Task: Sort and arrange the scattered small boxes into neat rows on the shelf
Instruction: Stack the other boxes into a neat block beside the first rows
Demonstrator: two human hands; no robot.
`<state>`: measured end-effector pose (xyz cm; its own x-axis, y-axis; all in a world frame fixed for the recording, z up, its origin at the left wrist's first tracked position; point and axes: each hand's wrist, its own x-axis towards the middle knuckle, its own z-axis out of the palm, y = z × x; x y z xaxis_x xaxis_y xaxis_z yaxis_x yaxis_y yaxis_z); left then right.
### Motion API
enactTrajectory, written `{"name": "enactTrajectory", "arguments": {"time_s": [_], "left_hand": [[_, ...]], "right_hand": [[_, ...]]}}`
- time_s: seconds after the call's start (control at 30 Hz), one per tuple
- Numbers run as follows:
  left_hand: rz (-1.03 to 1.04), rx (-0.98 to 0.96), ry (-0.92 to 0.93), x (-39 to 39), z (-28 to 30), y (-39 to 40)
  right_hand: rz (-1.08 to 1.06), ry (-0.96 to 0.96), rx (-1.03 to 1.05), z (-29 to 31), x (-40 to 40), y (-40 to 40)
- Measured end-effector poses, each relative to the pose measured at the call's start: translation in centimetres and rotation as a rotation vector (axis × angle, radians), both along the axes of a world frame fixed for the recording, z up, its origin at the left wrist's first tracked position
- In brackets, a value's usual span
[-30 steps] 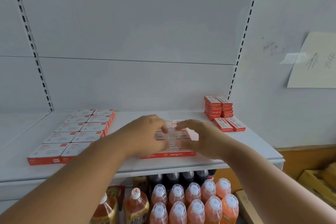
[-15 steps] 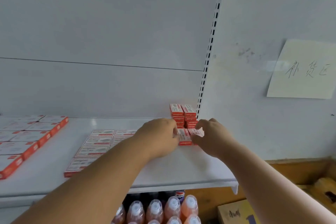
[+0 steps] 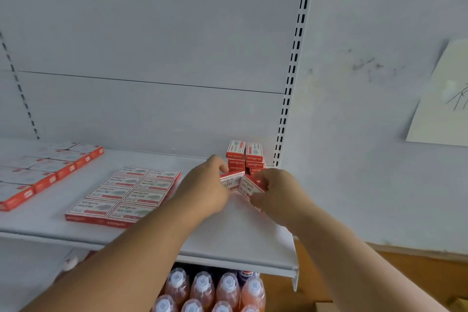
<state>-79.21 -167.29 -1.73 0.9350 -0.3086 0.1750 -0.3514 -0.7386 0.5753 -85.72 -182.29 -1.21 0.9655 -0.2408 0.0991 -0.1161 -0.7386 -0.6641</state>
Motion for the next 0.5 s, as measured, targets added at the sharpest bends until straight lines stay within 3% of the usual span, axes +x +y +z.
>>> {"name": "enactTrajectory", "arguments": {"time_s": [0.23,0.37,0.5], "left_hand": [[0.101,-0.297,-0.051,1.3,2.8,6.3],[0.09,-0.279,-0.05,3.7,4.2,11.8],[0.105,-0.269,0.005,8.0,4.3,16.1]], "right_hand": [[0.065,-0.121,0.33,1.1,1.5,3.1],[0.068,-0.13,0.361,1.6,3.9,6.3],[-0.01,-0.139,0.264,2.8,7.4,10.4]]}}
